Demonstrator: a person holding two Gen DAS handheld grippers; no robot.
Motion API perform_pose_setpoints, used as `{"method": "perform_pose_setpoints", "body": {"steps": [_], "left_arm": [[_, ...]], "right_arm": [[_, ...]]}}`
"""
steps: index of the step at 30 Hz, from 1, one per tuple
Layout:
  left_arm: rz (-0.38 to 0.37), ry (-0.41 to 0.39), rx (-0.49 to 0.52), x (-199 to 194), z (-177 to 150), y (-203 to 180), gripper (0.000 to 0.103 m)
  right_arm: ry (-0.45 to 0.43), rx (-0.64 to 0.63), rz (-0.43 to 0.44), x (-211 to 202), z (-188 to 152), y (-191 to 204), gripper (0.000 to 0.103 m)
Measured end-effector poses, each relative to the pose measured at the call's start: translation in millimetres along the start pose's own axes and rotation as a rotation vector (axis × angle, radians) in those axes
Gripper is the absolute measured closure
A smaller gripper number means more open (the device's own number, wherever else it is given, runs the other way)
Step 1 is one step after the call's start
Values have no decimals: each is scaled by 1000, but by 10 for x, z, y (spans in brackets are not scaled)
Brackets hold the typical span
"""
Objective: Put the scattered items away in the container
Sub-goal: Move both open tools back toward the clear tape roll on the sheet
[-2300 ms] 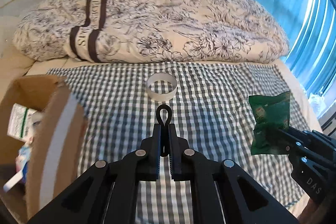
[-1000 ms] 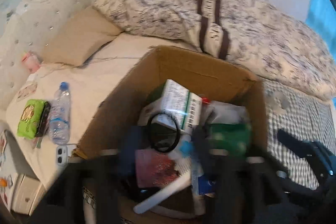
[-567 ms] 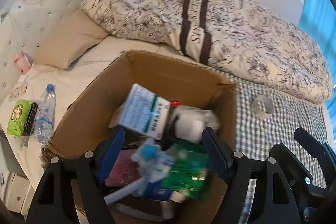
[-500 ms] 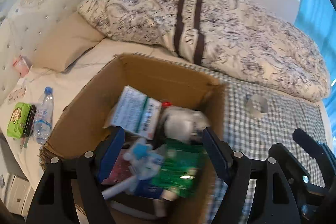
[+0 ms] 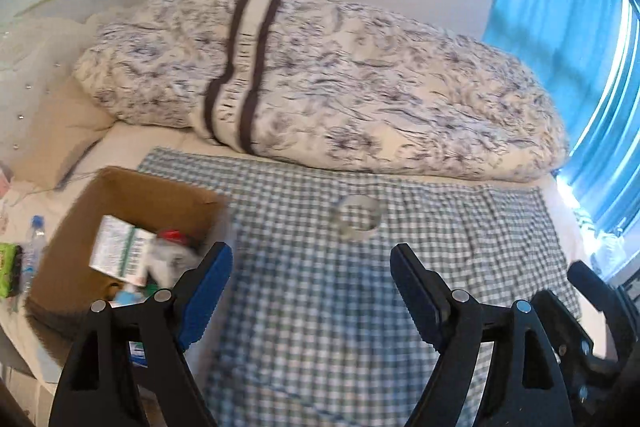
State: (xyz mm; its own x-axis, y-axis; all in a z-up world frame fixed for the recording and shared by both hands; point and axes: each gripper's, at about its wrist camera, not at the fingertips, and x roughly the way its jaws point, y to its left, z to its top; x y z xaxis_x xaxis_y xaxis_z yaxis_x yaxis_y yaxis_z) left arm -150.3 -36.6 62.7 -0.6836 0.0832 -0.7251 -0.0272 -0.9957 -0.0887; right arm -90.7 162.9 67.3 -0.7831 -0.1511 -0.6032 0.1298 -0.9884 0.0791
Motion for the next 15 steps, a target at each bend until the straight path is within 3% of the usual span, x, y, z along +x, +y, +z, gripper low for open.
{"method": "perform_pose_setpoints", "body": {"steps": [7,15], "left_arm": [[3,54,62,503,42,-541,19],[17,136,60,1372,13,-669,19]], "right_arm": [[38,39,-45,245,-14,-442,26],[110,98,-48,992,-140,-765,26]]}}
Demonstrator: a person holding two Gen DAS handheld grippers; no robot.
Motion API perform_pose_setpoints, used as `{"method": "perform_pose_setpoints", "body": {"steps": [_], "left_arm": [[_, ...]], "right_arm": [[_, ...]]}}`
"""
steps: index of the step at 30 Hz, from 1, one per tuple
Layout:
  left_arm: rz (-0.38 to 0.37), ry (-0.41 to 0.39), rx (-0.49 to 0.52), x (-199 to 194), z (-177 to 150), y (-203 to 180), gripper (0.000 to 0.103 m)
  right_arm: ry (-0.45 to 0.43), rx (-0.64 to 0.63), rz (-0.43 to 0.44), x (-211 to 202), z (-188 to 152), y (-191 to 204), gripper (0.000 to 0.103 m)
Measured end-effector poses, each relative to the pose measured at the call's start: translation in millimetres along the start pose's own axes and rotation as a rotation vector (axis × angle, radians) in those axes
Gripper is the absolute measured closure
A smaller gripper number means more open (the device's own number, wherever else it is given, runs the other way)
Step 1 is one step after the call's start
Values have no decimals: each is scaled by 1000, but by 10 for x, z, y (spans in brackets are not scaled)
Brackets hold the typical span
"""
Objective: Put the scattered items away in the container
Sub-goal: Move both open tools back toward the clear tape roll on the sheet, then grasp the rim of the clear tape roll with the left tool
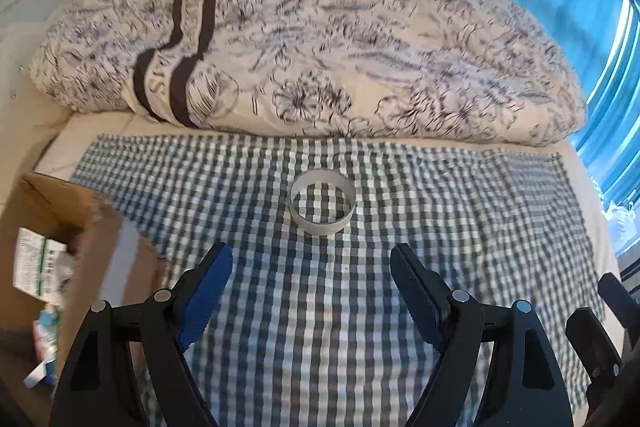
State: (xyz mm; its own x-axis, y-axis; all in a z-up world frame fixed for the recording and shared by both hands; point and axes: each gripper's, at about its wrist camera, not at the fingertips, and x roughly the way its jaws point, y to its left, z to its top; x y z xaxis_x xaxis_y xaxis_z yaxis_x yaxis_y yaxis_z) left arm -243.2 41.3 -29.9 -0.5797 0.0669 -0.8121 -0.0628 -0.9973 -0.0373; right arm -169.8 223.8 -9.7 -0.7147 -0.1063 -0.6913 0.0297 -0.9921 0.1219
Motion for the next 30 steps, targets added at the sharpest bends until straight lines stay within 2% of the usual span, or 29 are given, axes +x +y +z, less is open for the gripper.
{"method": "perform_pose_setpoints", "body": {"steps": [6,10,14,16,17,18,19,20,21,26,30], "left_arm": [[50,18,20,672,93,-17,19],[67,40,-27,1092,122,30,19],[59,73,-77,1493,70,73,19],[50,78,-141,1616,22,139,27],[39,89,-165,1661,1,164,44],[47,98,-172,1690,-17,175,56],[68,97,-162,1695,-28,169,61],[84,90,-137,1675,-39,148,79],[88,89,-108,1642,-51,123,90],[84,99,-91,1397,-135,117,96],[106,61,-75,942,-223,92,97]], "right_arm": [[78,22,-1,598,-119,-166,26],[111,36,-29,863,-215,-299,26],[138,67,-8,1050,-309,-416,26],[156,56,-17,1133,-356,-436,26],[164,56,-20,1164,-372,-442,26],[168,62,-18,1184,-383,-453,26],[171,72,-9,1192,-397,-468,26],[172,79,0,1191,-409,-479,26],[172,82,4,1178,-419,-481,26],[168,91,13,1025,-433,-459,26],[147,79,16,779,-383,-336,26]]}}
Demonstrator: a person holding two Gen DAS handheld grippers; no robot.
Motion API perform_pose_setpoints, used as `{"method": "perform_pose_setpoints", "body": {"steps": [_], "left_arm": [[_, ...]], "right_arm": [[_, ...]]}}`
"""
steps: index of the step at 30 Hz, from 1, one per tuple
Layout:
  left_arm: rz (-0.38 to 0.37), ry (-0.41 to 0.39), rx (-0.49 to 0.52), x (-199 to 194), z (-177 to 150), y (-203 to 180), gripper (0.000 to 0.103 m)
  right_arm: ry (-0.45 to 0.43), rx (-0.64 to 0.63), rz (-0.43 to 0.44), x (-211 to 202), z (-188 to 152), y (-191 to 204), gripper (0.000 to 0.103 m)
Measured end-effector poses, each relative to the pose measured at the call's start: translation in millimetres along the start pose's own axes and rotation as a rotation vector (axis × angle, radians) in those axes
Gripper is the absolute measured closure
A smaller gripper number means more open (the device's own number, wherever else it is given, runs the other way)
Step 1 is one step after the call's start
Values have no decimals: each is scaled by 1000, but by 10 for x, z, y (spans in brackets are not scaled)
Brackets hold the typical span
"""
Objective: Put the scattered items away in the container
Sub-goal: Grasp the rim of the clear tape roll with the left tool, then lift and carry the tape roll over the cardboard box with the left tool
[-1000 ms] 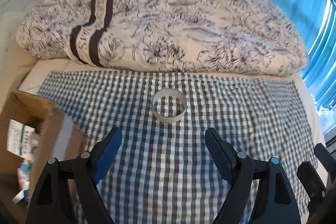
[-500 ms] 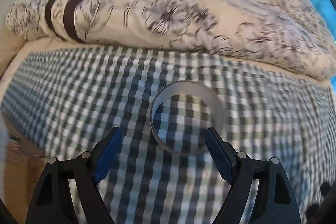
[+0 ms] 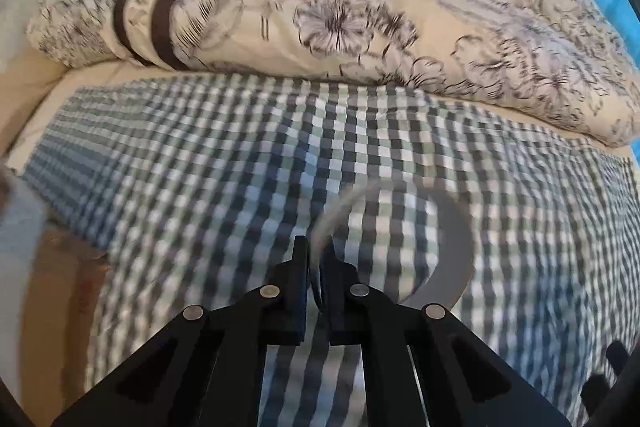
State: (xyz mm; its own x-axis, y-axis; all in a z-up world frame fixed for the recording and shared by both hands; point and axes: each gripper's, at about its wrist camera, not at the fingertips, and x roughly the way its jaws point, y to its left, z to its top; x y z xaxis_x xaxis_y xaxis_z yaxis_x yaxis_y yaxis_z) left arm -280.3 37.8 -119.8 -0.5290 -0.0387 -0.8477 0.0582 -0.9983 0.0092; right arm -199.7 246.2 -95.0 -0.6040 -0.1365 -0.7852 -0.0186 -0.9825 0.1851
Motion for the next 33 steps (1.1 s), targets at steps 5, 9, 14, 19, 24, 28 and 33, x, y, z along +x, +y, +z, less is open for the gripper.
{"method": "perform_pose_setpoints", "body": {"steps": [5,9,14,19,24,28,33], "left_arm": [[-18,-66,10,-680,17,92,97],[-8,-152,11,-1269,98,293,97],[-14,-239,-31,-2018,77,716,97],[12,-304,-66,-2631,-83,1249,97],[64,-312,-88,-2877,-338,1790,97],[80,-288,-105,-2799,-539,2204,97],[106,-244,-114,-2555,-748,2589,97]], "right_arm": [[-57,-32,19,-520,9,310,26],[-109,-61,35,-958,0,582,26],[-176,-108,67,-1520,-49,1062,26],[-224,-168,115,-1926,-173,1643,26],[-236,-207,136,-2096,-362,2129,26],[-214,-231,143,-2052,-491,2481,26],[-187,-265,131,-1818,-636,2802,26]]}}
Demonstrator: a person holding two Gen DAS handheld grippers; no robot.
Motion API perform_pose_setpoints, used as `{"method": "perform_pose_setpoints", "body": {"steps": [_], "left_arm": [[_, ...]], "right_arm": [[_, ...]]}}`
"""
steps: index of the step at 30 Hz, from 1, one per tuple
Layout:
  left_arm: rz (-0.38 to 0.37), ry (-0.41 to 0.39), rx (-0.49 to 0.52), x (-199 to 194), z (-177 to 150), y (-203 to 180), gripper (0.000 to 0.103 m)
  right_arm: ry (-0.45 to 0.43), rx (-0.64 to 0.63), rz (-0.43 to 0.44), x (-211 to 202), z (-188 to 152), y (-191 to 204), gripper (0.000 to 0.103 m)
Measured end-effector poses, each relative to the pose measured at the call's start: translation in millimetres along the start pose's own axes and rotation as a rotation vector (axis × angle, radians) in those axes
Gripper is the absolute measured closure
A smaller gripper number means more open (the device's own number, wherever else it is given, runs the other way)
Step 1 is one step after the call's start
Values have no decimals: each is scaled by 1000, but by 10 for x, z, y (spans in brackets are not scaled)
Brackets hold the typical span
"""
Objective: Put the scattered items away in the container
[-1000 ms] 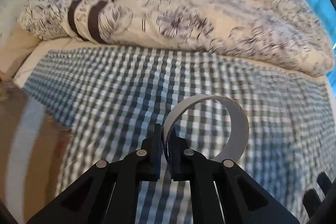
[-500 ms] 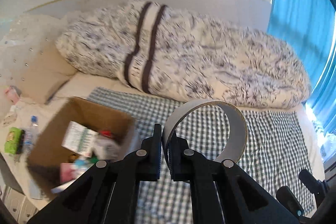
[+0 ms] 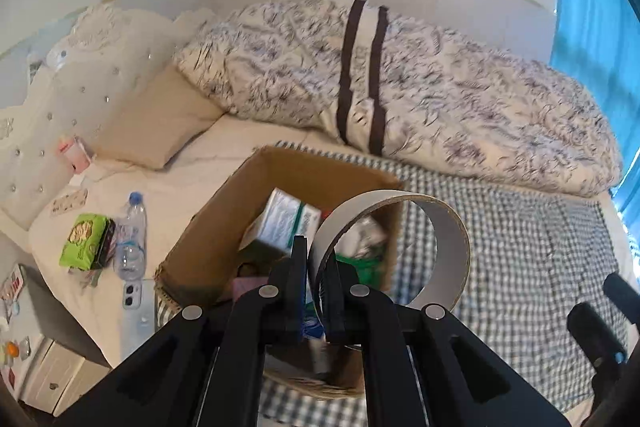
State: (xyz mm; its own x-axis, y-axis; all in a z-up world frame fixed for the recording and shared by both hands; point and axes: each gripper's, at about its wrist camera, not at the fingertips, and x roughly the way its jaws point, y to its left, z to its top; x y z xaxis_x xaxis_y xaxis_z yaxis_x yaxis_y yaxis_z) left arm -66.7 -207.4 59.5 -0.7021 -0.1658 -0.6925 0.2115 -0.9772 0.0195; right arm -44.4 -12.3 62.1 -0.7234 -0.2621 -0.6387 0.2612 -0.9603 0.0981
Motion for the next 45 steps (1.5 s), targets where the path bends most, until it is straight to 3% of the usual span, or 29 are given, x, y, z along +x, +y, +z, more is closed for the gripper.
{"method": "perform_pose_setpoints", "body": {"steps": [6,8,10,11,12,16,27,34,39,45], "left_arm": [[5,85,-10,530,-161,188,96],[12,98,9,675,-196,157,89],[23,128,29,825,-249,117,58],[37,137,34,870,-274,104,24],[48,121,34,877,-292,94,8],[60,13,66,728,-325,16,4],[-44,-107,98,69,-407,-431,0],[-118,-115,122,-299,-743,-843,0],[-154,-71,157,-403,-876,-1086,0],[-132,-66,185,-420,-938,-1213,0]], "right_arm": [[58,-10,-9,437,-99,82,26],[70,-9,-26,544,-125,67,26],[74,-9,-62,641,-158,40,26],[73,-6,-76,667,-176,24,26],[71,-1,-87,690,-189,-5,25],[57,23,-129,725,-206,-135,20],[-7,89,-186,91,-422,-584,19],[-18,144,-220,-409,-760,-1003,19],[-10,188,-233,-595,-890,-1249,18],[8,192,-245,-618,-979,-1339,18]]}}
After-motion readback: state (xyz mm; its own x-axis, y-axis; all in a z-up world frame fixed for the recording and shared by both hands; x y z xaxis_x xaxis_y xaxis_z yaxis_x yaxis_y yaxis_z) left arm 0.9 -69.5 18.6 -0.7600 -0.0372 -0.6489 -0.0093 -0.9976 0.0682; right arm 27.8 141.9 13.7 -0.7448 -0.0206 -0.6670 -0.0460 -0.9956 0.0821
